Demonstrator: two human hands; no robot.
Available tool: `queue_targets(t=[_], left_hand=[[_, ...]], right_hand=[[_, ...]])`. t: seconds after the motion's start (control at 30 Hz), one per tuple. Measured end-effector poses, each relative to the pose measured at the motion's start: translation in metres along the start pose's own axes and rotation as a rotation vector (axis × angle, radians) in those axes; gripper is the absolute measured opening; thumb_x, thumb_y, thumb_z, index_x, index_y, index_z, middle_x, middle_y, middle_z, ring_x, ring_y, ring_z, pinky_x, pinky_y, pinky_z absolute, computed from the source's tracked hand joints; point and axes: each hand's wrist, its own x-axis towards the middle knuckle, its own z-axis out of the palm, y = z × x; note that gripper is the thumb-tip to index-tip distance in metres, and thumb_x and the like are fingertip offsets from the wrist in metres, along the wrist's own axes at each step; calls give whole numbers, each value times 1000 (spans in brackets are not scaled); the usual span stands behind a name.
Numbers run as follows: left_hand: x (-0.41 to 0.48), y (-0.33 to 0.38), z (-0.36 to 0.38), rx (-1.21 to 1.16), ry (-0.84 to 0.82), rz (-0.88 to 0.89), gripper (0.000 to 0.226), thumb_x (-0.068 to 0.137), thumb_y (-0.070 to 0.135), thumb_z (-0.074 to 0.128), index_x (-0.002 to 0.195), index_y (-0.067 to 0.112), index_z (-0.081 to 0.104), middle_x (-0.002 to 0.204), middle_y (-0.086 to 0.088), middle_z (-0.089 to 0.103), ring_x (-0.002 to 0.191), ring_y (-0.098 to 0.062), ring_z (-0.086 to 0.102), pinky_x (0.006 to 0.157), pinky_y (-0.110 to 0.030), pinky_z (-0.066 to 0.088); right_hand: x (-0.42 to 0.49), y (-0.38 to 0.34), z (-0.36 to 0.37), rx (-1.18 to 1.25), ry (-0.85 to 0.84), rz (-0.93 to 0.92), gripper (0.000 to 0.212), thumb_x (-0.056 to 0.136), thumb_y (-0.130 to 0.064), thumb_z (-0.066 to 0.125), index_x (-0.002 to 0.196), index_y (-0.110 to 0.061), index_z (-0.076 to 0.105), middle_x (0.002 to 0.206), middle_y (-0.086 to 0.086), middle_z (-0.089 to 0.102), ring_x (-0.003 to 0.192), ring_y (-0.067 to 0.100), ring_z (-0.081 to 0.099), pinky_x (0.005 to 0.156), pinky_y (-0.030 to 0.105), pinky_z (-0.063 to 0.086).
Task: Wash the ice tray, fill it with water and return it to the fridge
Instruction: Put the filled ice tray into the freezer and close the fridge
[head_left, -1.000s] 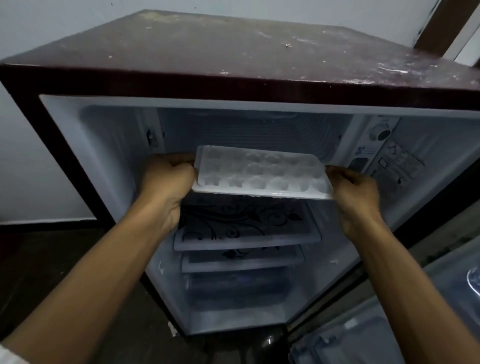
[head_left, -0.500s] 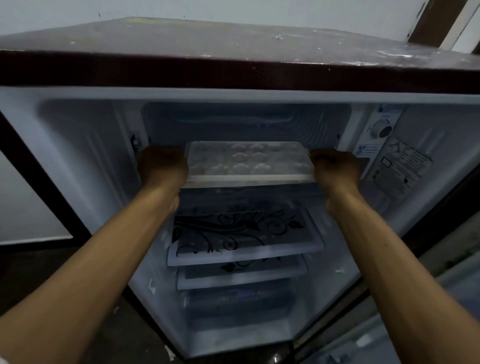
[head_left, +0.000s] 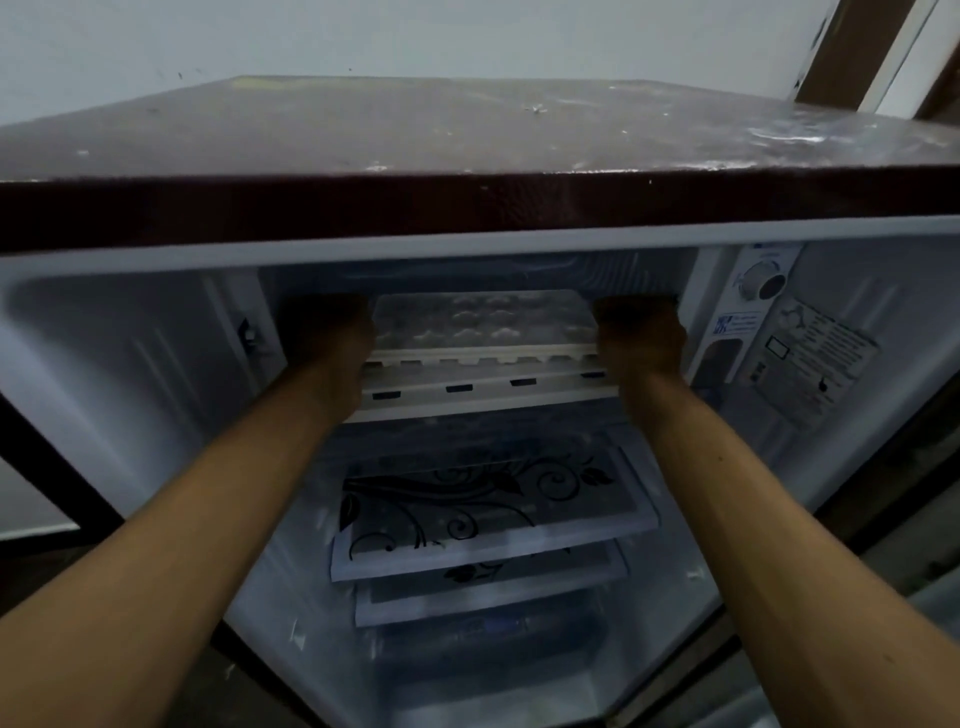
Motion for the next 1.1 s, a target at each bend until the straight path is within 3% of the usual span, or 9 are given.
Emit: queue_targets(t=[0.13, 0.23, 0.4, 0.53, 0.7, 0.8, 0.87, 0.97, 1.1], left_hand=[[7, 3, 6, -15, -72, -100, 34, 101, 39, 54, 119, 12, 63, 110, -7, 64, 100, -26, 59, 82, -35, 48], [13, 4, 9, -38, -114, -108, 19, 103, 31, 53, 98, 14, 60, 89, -3, 58, 77, -17, 53, 66, -26, 45], [21, 5, 3, -50, -132, -74, 14, 102, 22, 54, 108, 10, 60, 104, -10, 60, 85, -20, 56, 80, -33, 49], [15, 3, -1, -18, -109, -44, 16, 100, 25, 56, 87, 19, 63, 103, -9, 66, 91, -22, 61, 83, -32, 52], [-30, 9, -4, 184, 22, 169, 29, 102, 10, 43, 79, 14, 60, 80, -3, 55, 64, -11, 46, 60, -23, 41], [-68, 2, -13, 383, -28, 334, 34, 100, -1, 41, 123, 3, 65, 115, -6, 61, 94, -24, 59, 82, -24, 42], [-95, -6, -19, 531, -59, 416, 43, 101, 3, 45, 143, 8, 52, 148, -9, 51, 127, -30, 55, 106, -27, 42], [-144, -24, -27, 566, -173, 555, 48, 99, 4, 53, 147, 8, 47, 158, -8, 37, 143, -23, 40, 117, -20, 25], [-225, -48, -34, 643, -331, 639, 48, 100, 15, 51, 147, 8, 46, 158, -9, 37, 147, -25, 34, 118, -29, 25]], right_hand=[[11, -4, 9, -100, -28, -55, 26, 101, -12, 47, 113, 6, 61, 100, 8, 58, 106, 24, 57, 65, 14, 33], [18, -9, 17, -161, -21, -15, 27, 103, -15, 44, 114, 1, 62, 120, 16, 62, 113, 28, 56, 77, 22, 36], [23, -12, 19, -174, -30, 2, 28, 103, -20, 46, 110, 1, 63, 119, 17, 64, 110, 29, 58, 76, 26, 38], [19, -10, 13, -220, -57, -79, 28, 103, -12, 41, 93, 2, 63, 114, 19, 64, 98, 25, 59, 65, 17, 33], [-12, -1, -6, -149, -6, -296, 30, 98, 4, 38, 101, 5, 68, 100, 17, 65, 92, 26, 60, 60, 15, 30], [-46, 6, -24, -98, 14, -331, 32, 101, -2, 37, 108, -1, 69, 104, 13, 67, 89, 20, 60, 61, 8, 33], [-70, 12, -36, -21, -21, -339, 29, 101, -4, 43, 118, -5, 66, 107, 9, 67, 97, 20, 63, 80, 8, 41], [-106, 26, -58, -82, -102, -454, 31, 98, -6, 52, 128, -6, 60, 117, 9, 67, 106, 20, 61, 95, 15, 42], [-161, 47, -89, -296, -245, -539, 46, 100, -21, 50, 141, -1, 45, 149, 15, 44, 139, 29, 37, 112, 20, 20]])
